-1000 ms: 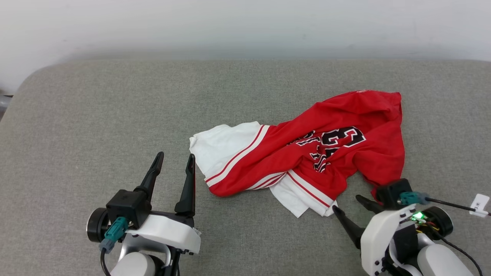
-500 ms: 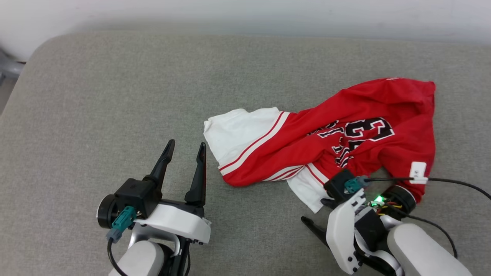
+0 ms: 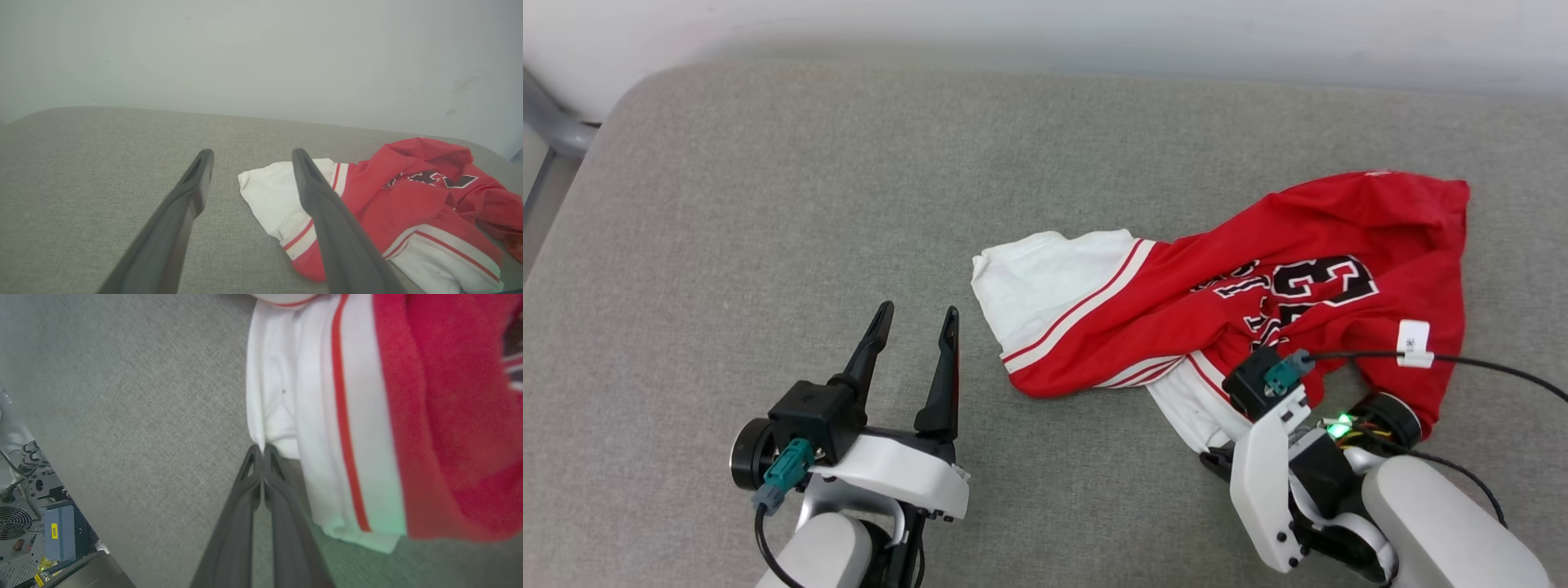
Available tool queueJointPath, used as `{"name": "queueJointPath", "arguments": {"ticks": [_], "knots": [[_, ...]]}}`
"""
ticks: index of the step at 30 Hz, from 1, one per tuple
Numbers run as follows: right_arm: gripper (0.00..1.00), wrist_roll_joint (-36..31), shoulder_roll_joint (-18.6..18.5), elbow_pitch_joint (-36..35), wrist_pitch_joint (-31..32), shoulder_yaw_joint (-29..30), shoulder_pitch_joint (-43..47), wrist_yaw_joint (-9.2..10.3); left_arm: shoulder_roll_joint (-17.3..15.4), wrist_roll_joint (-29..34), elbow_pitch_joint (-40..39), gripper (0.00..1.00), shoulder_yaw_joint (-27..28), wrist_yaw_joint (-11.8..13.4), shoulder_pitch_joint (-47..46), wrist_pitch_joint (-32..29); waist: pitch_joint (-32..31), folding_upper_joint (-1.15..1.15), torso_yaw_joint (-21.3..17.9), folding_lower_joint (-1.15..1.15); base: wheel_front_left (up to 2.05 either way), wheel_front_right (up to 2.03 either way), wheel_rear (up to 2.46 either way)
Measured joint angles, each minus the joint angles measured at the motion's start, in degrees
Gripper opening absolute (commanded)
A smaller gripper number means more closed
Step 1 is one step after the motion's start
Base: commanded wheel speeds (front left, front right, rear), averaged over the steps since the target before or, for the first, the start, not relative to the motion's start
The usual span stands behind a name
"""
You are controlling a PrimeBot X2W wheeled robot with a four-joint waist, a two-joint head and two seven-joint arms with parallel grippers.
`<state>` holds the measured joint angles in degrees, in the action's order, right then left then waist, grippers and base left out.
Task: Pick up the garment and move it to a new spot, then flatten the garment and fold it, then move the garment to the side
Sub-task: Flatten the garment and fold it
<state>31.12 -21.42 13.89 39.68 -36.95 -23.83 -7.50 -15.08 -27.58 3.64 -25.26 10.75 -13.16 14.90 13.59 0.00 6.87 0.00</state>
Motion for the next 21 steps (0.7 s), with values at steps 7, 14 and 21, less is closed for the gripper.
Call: {"name": "queueJointPath", "arguments": {"ticks": [7, 14, 21], "knots": [[0.00, -2.2, -1.0, -10.5, -3.9, 7.8, 5.6, -0.01, -0.5, 0.2, 0.0, 1.00, 0.7, 0.5, 2.2, 0.1, -3.4, 0.00, -2.2, 0.00, 0.00, 0.00, 0.00], [0.00, -5.6, -0.6, -20.5, -3.4, 21.2, 16.5, -0.01, -1.8, 0.3, -1.5, 1.00, 1.7, 1.6, 3.5, -0.1, -6.2, 0.00, -5.5, 0.00, 0.00, 0.00, 0.00], [0.00, -9.8, 4.3, -24.5, -2.2, 38.8, 27.0, -0.01, -2.7, 0.2, -2.8, 1.00, 2.2, 2.4, 4.7, -0.6, -7.4, 0.00, -7.3, 0.00, 0.00, 0.00, 0.00]]}}
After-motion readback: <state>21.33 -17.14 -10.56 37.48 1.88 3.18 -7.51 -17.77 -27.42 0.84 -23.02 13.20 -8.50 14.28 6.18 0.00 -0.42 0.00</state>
